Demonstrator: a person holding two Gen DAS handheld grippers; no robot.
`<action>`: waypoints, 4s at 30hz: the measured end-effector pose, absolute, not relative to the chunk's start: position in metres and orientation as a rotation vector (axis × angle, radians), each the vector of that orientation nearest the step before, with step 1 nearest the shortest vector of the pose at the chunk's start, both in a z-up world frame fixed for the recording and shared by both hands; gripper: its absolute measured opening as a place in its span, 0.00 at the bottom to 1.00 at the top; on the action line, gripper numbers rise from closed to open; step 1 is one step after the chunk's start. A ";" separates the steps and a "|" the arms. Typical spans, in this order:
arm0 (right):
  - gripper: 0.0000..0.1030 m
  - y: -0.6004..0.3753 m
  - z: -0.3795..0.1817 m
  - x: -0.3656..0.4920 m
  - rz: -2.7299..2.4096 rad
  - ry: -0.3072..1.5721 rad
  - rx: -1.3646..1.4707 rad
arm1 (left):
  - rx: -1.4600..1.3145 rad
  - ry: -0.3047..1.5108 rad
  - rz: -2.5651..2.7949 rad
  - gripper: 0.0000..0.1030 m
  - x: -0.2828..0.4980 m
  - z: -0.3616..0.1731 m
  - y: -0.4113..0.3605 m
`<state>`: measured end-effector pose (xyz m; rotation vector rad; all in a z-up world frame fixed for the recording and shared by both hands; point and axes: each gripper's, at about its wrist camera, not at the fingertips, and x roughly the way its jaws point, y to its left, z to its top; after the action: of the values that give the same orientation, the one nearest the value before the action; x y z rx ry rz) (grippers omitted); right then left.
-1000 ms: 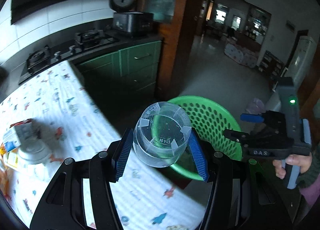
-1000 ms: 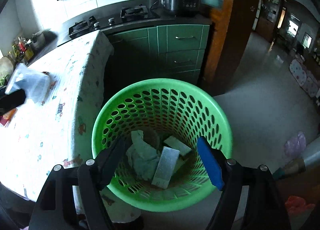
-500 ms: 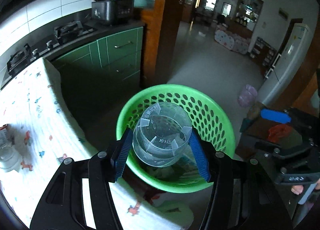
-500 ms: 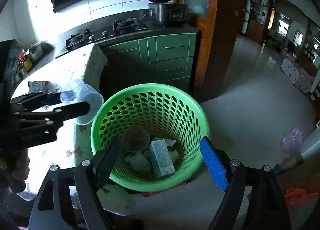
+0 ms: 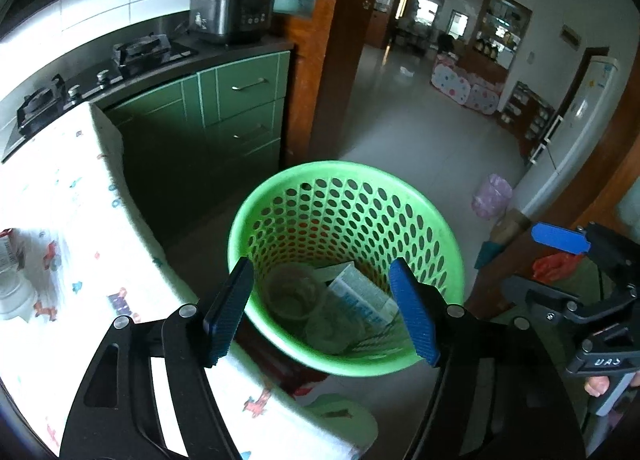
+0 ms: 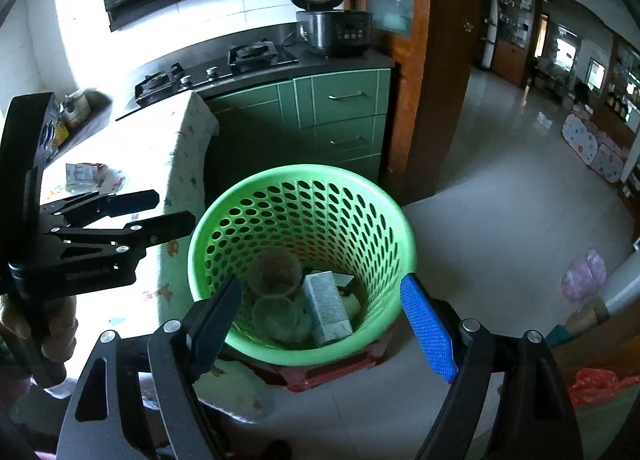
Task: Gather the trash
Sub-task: 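Move both tools back over the table toward the orange bottle and red snack bag, then close the right tool on the red snack bag and lift it, then grasp the orange drink bottle with the left tool while the right tool holds the red bag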
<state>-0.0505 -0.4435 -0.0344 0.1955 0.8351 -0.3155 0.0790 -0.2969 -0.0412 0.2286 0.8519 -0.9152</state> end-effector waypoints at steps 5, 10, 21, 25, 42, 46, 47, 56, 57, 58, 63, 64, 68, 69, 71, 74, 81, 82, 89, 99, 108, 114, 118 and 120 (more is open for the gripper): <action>0.76 -0.427 -0.032 -0.045 -0.272 0.826 0.185 | 0.214 0.824 -0.861 0.68 0.080 -0.030 -0.263; 0.76 -0.405 -0.031 -0.033 -0.214 0.821 0.166 | 0.210 0.796 -0.779 0.68 0.083 -0.023 -0.222; 0.77 -0.342 -0.026 0.024 -0.044 0.830 0.093 | 0.155 0.770 -0.577 0.68 0.100 -0.011 -0.118; 0.77 -0.310 -0.020 0.049 0.034 0.825 0.054 | 0.125 0.765 -0.500 0.68 0.109 -0.009 -0.078; 0.77 -0.191 -0.003 0.157 0.260 0.836 -0.041 | 0.157 0.785 -0.219 0.68 0.174 -0.008 0.081; 0.77 -0.171 0.000 0.183 0.284 0.849 -0.058 | 0.204 0.814 -0.218 0.68 0.193 -0.013 0.107; 0.77 -0.168 0.002 0.189 0.289 0.851 -0.061 | 0.215 0.820 -0.219 0.68 0.197 -0.014 0.112; 0.77 -0.132 0.018 0.265 0.347 0.896 -0.041 | 0.291 0.883 -0.235 0.68 0.236 -0.033 0.148; 0.77 -0.129 0.019 0.274 0.355 0.905 -0.043 | 0.294 0.888 -0.243 0.68 0.239 -0.034 0.149; 0.77 -0.124 0.019 0.284 0.358 0.917 -0.046 | 0.297 0.894 -0.256 0.68 0.242 -0.036 0.151; 0.77 -0.107 0.012 0.330 0.365 0.980 -0.034 | 0.300 0.916 -0.308 0.68 0.255 -0.044 0.159; 0.77 -0.104 0.009 0.343 0.362 1.002 -0.014 | 0.303 0.922 -0.316 0.68 0.257 -0.045 0.160; 0.77 -0.099 -0.006 0.380 0.349 1.081 0.053 | 0.320 0.941 -0.352 0.68 0.264 -0.053 0.161; 0.77 -0.097 -0.011 0.387 0.346 1.102 0.060 | 0.320 0.944 -0.360 0.68 0.265 -0.054 0.162; 0.76 -0.093 -0.021 0.401 0.331 1.137 0.065 | 0.324 0.951 -0.378 0.68 0.268 -0.057 0.163; 0.76 -0.089 -0.038 0.419 0.316 1.192 0.081 | 0.329 0.962 -0.395 0.68 0.273 -0.060 0.165; 0.73 -0.086 -0.070 0.443 0.293 1.282 0.123 | 0.324 0.981 -0.454 0.71 0.282 -0.064 0.164; 0.73 -0.085 -0.072 0.446 0.290 1.288 0.121 | 0.324 0.985 -0.460 0.71 0.283 -0.064 0.164; 0.66 -0.085 -0.095 0.461 0.261 1.342 0.137 | 0.302 1.009 -0.501 0.74 0.289 -0.069 0.163; 0.66 -0.078 -0.100 0.465 0.281 1.384 0.095 | 0.306 1.048 -0.548 0.77 0.289 -0.080 0.156; 0.59 -0.074 -0.107 0.467 0.240 1.414 0.049 | 0.287 1.051 -0.553 0.77 0.293 -0.083 0.156; 0.53 -0.078 -0.104 0.460 0.237 1.376 0.050 | 0.269 1.082 -0.557 0.77 0.300 -0.089 0.153; 0.47 -0.082 -0.095 0.454 0.248 1.332 0.069 | 0.263 1.096 -0.554 0.76 0.304 -0.094 0.153; 0.45 -0.084 -0.090 0.451 0.253 1.313 0.082 | 0.264 1.092 -0.551 0.76 0.303 -0.095 0.153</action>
<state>0.4511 -0.0840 -0.0896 0.0824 1.3127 0.2531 0.3029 0.1531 -0.0950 0.2643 1.0923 -0.5510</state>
